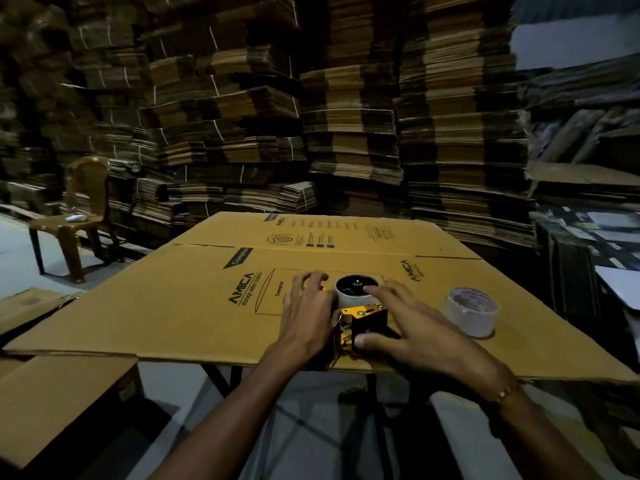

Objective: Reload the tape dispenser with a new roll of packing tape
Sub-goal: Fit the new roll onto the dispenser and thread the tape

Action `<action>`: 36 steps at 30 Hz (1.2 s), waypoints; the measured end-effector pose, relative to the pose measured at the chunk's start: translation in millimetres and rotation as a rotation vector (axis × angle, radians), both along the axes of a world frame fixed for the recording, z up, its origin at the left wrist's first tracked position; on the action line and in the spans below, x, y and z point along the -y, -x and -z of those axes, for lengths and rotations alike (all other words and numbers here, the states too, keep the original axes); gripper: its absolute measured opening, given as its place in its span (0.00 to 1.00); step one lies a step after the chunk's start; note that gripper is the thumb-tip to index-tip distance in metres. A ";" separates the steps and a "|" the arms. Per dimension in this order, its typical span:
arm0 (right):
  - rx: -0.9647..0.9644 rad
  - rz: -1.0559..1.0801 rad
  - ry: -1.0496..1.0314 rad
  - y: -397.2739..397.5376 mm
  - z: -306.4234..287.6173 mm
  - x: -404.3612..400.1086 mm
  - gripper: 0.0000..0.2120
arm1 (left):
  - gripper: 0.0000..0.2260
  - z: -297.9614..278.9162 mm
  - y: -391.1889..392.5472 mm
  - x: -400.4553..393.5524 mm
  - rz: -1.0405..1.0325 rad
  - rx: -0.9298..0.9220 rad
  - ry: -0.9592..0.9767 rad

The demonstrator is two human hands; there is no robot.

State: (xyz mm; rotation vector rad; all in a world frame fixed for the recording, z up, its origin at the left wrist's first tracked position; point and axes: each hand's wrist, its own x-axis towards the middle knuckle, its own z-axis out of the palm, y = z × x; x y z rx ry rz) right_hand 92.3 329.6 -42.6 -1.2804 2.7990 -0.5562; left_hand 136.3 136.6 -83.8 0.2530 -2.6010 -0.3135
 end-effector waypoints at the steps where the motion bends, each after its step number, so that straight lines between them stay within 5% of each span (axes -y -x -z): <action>1: -0.007 0.011 -0.091 -5.3 1.0 3.7 0.46 | 0.11 -0.4 -2.2 -2.5 -0.006 -0.004 0.014; 4: -0.035 0.068 -0.187 -10.6 1.8 15.8 0.53 | 0.10 -1.5 -6.9 -6.0 -0.007 -0.012 0.035; 18: -0.049 0.152 -0.233 2.7 8.8 38.4 0.43 | 0.05 3.7 -6.0 4.8 0.117 -0.055 -0.054; 36: -0.018 0.172 -0.228 24.0 9.0 44.1 0.45 | 0.09 14.8 -39.1 20.0 0.243 -0.169 -0.107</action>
